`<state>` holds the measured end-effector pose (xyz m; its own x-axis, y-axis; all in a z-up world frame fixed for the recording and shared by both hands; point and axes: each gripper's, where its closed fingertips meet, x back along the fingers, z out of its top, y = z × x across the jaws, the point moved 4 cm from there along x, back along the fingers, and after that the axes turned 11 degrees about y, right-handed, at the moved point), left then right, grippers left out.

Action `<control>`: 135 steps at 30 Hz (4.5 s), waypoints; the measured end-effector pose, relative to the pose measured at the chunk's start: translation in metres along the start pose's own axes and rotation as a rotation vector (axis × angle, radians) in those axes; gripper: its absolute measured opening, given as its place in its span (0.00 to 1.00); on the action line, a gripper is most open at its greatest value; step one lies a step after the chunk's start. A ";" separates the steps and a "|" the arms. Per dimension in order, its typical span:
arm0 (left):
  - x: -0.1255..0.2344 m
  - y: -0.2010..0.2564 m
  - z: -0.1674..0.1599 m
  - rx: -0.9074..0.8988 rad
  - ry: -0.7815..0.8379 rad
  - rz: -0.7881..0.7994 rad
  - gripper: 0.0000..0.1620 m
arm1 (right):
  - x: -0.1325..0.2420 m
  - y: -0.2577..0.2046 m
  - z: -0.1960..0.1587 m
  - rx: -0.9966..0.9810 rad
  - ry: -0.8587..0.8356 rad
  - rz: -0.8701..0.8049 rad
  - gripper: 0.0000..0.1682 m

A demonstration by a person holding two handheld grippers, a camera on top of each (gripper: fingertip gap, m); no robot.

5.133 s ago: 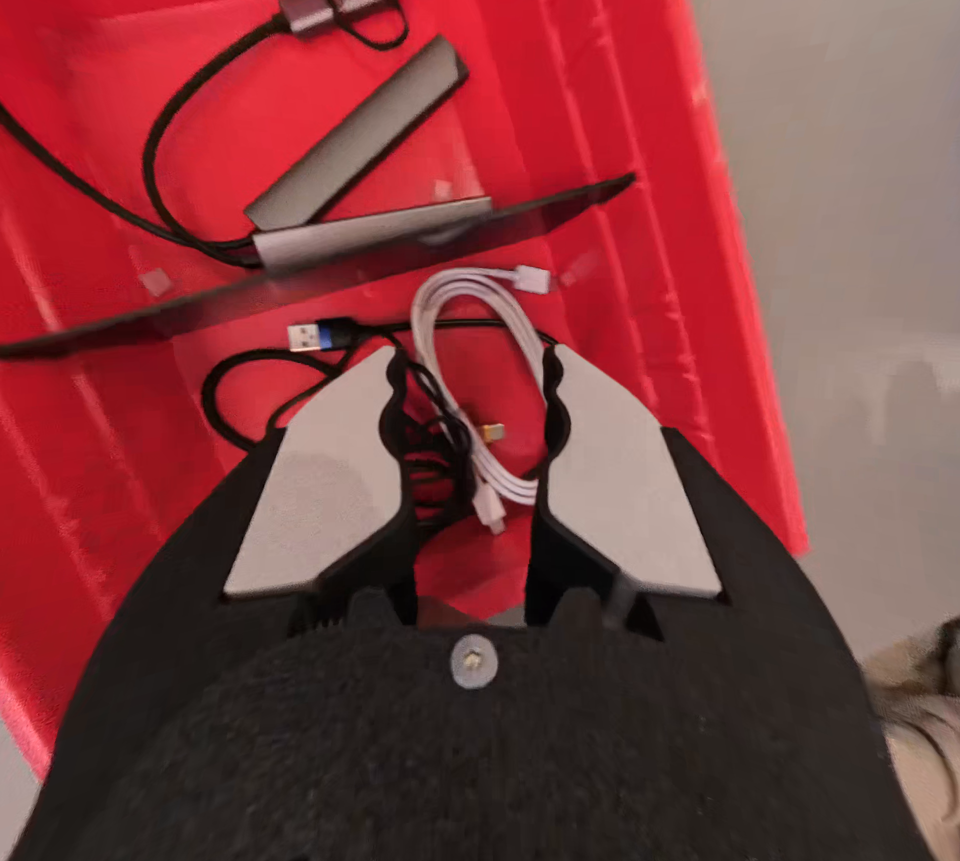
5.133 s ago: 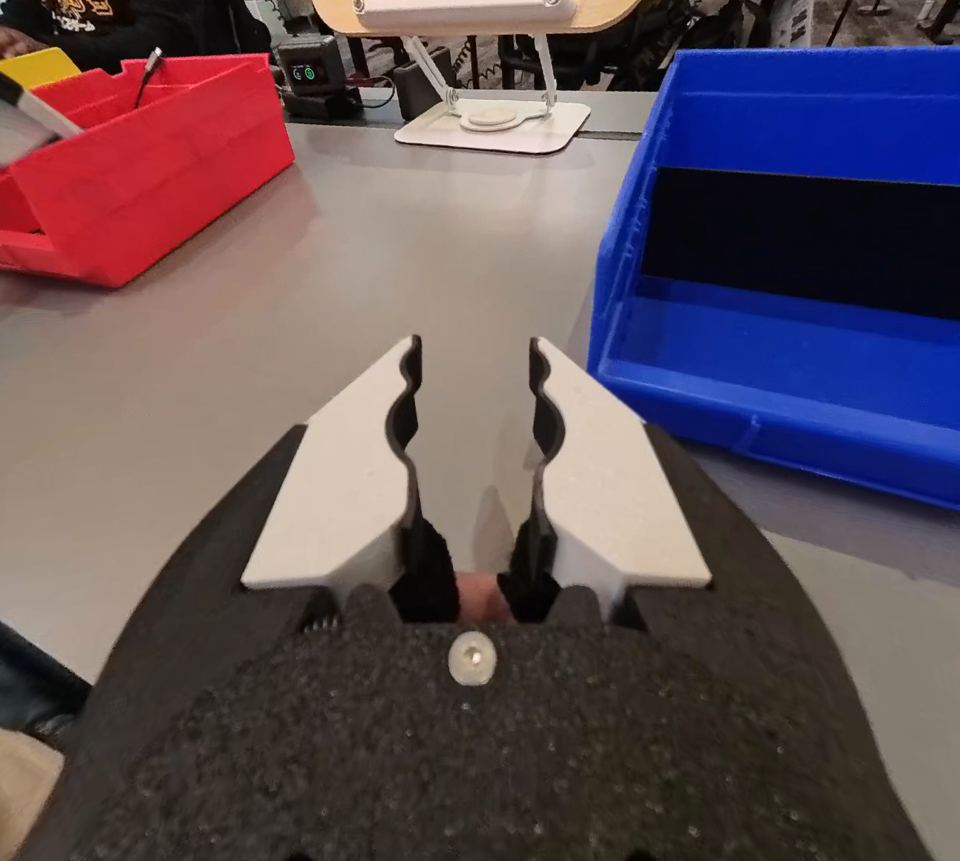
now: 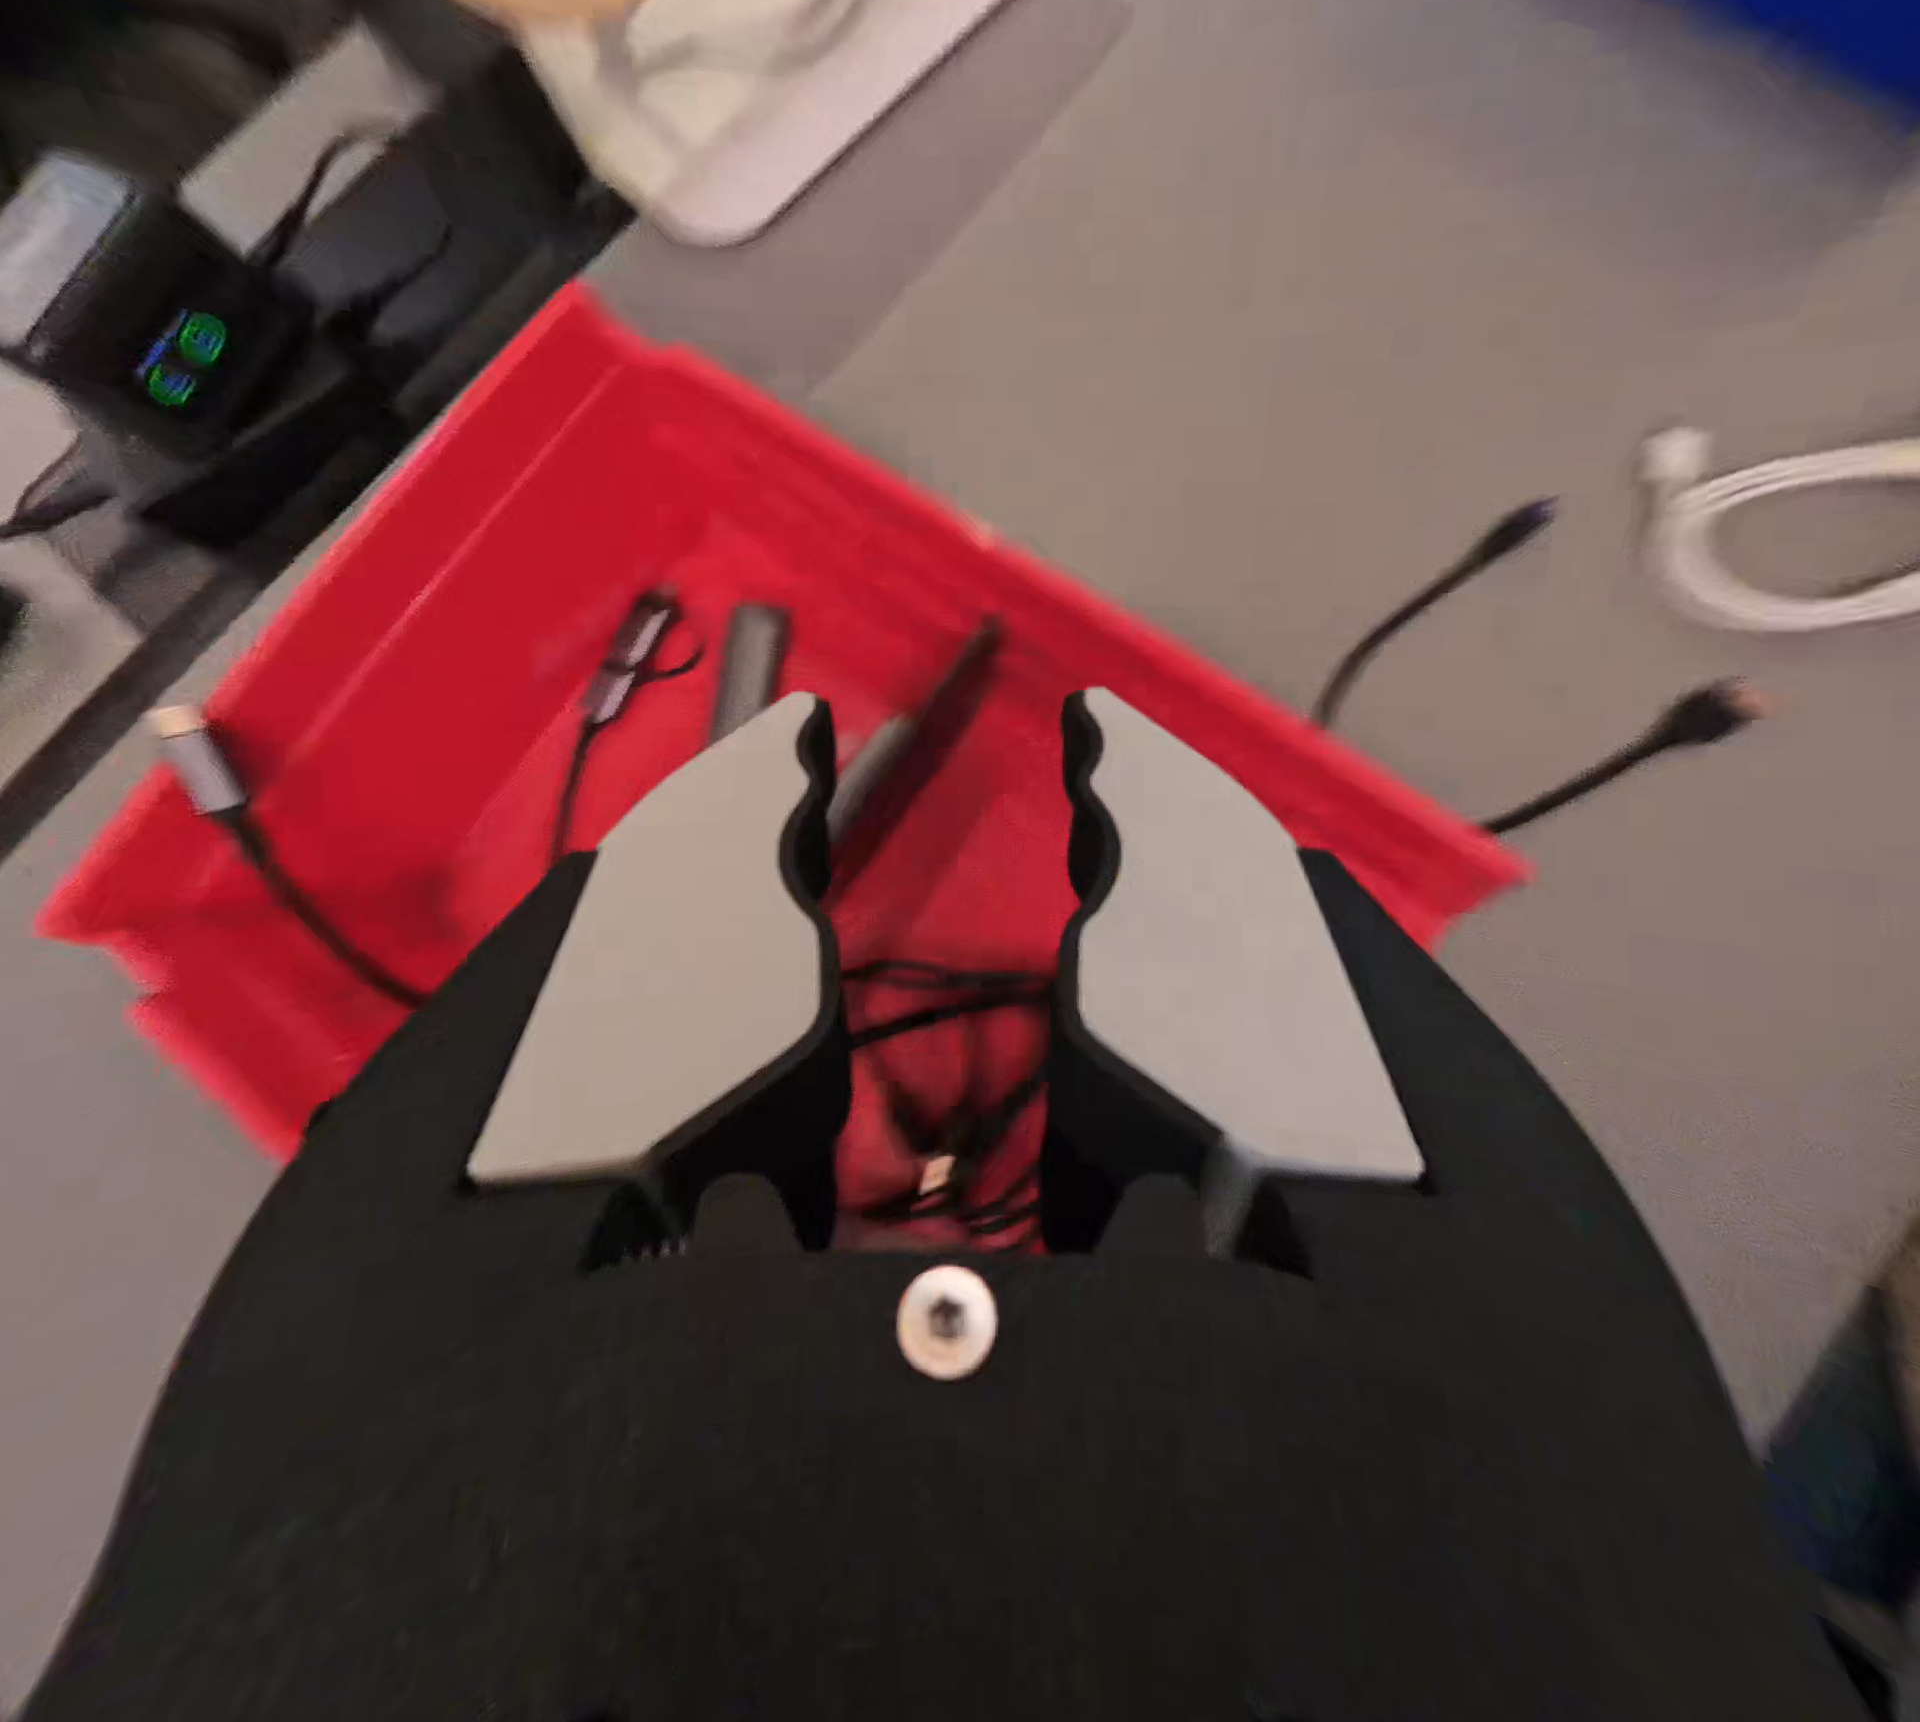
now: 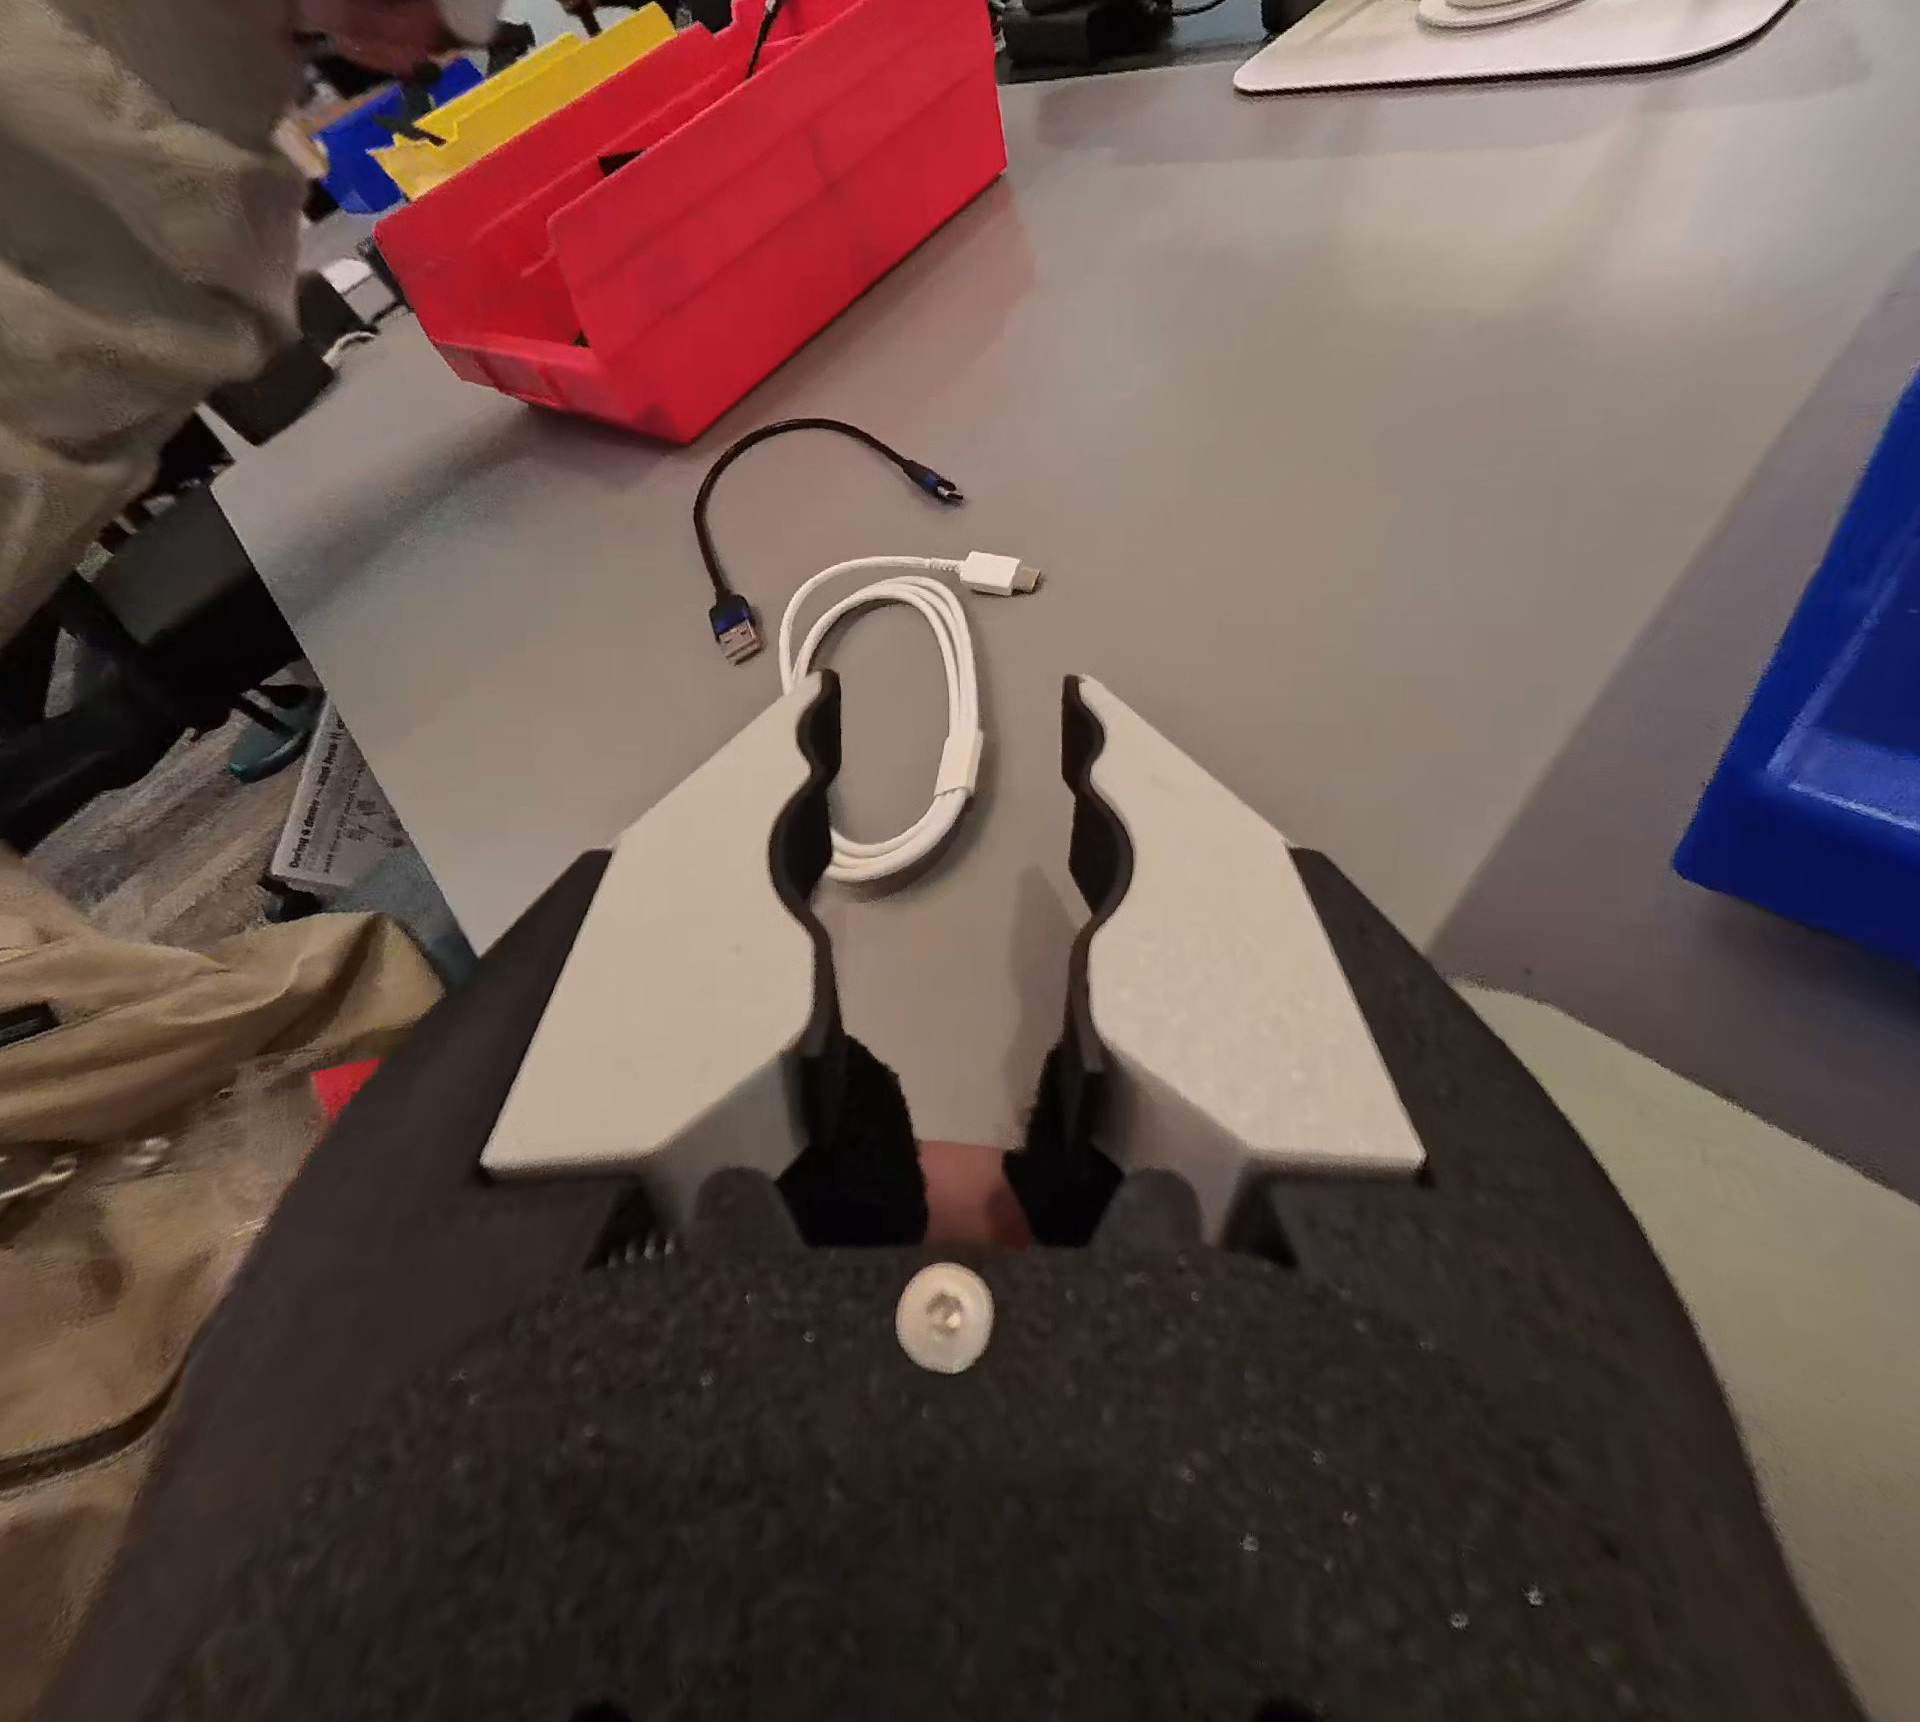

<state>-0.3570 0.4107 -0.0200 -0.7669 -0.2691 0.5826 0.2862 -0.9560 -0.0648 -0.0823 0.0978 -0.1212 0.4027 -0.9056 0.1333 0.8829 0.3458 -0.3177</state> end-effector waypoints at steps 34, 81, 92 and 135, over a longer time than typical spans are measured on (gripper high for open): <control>0.084 -0.014 0.126 0.114 0.545 -0.169 0.13 | -0.044 -0.039 0.067 0.149 0.199 0.003 0.27; 0.039 0.311 0.041 -0.394 0.683 -0.557 0.07 | -0.024 -0.151 0.090 0.609 -0.090 0.819 0.05; 0.038 0.305 0.040 -0.379 0.692 -0.530 0.08 | -0.028 -0.141 0.085 0.605 -0.116 0.799 0.05; -0.004 0.211 -0.008 -0.415 0.897 0.184 0.08 | -0.061 -0.059 -0.025 0.316 -0.478 0.472 0.23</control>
<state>-0.2981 0.2090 -0.0424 -0.9292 -0.2418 -0.2794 0.3519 -0.8098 -0.4695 -0.1649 0.1261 -0.1343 0.7538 -0.4624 0.4669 0.5885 0.7912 -0.1665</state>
